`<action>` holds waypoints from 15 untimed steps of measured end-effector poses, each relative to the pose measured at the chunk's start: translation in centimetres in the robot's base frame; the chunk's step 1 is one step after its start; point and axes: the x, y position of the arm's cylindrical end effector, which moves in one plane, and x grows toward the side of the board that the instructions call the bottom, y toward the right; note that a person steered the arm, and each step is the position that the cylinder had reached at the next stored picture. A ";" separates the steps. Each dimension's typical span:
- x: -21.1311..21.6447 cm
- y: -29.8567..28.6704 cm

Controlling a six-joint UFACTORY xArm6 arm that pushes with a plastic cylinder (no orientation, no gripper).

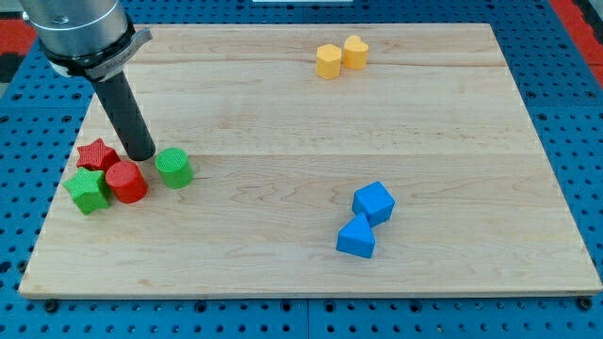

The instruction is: Move the red blocks and green blocks towards the bottom center of the board

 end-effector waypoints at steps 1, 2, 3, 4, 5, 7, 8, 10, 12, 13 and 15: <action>1.9 4.4; 8.2 7.6; 8.9 9.4; 13.9 1.7; 11.2 -10.9; 5.1 -10.4; 5.0 -9.5; 9.5 10.4; 8.0 -9.1; 6.4 -11.1; -0.1 -10.5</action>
